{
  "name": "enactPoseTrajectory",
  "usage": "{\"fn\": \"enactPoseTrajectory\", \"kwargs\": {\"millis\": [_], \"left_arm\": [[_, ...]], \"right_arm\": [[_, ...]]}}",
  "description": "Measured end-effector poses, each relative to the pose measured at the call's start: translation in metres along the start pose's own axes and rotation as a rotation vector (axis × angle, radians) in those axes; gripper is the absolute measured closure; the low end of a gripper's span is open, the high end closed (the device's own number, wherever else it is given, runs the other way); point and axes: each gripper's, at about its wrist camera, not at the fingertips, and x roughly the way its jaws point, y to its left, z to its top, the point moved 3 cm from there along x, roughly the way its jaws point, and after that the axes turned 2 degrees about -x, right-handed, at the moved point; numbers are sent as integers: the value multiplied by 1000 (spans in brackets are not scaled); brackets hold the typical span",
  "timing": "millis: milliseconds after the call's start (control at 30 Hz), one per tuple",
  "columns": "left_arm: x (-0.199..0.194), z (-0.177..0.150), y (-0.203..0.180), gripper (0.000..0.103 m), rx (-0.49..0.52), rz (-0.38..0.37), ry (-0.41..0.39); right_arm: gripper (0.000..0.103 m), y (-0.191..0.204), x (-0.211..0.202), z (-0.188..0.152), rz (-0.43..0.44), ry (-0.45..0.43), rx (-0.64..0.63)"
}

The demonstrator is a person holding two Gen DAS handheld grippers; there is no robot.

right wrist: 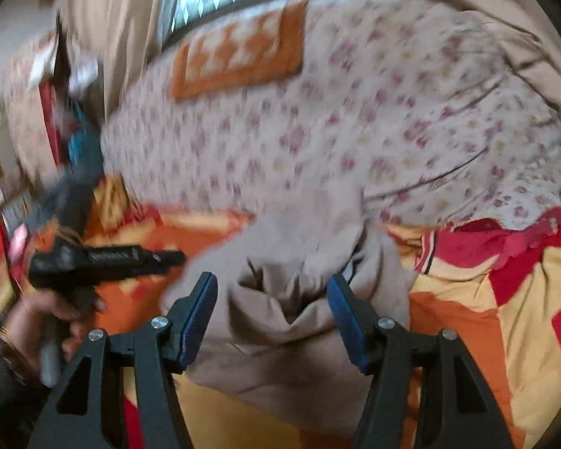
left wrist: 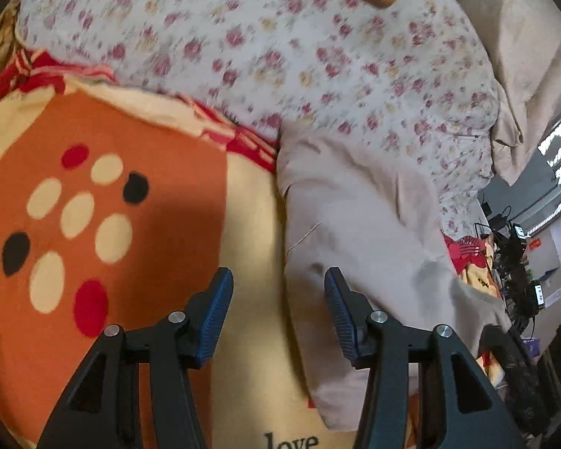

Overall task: Fold large clothes
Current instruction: 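Lower both open grippers onto the folded jacket bundle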

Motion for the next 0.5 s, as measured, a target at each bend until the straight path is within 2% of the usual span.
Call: {"fn": "enactPoseTrajectory", "kwargs": {"millis": [33, 67, 100, 167, 233, 367, 467, 500], "left_arm": [[0, 0, 0, 65, -5, -17, 6], [0, 1, -3, 65, 1, -30, 5], [-2, 1, -8, 65, 20, -38, -3], [-10, 0, -22, 65, 81, -54, -29], [-17, -1, -38, 65, 137, -83, -60], [-27, -6, -72, 65, 247, -180, -120], [-18, -16, -98, 65, 358, -219, -106], [-11, -19, -101, 71, 377, -215, -84]], "right_arm": [[46, 4, 6, -3, 9, 21, -24], [75, 5, 8, -4, 17, 33, -33], [94, 6, 8, -8, 39, 40, -29], [95, -5, -2, -14, -2, 25, 22], [96, -29, -12, -26, -31, 46, 147], [96, -60, -21, -48, -33, 93, 257], [96, -79, -13, -63, -37, 154, 327], [96, -83, -8, -69, -45, 185, 342]]}}
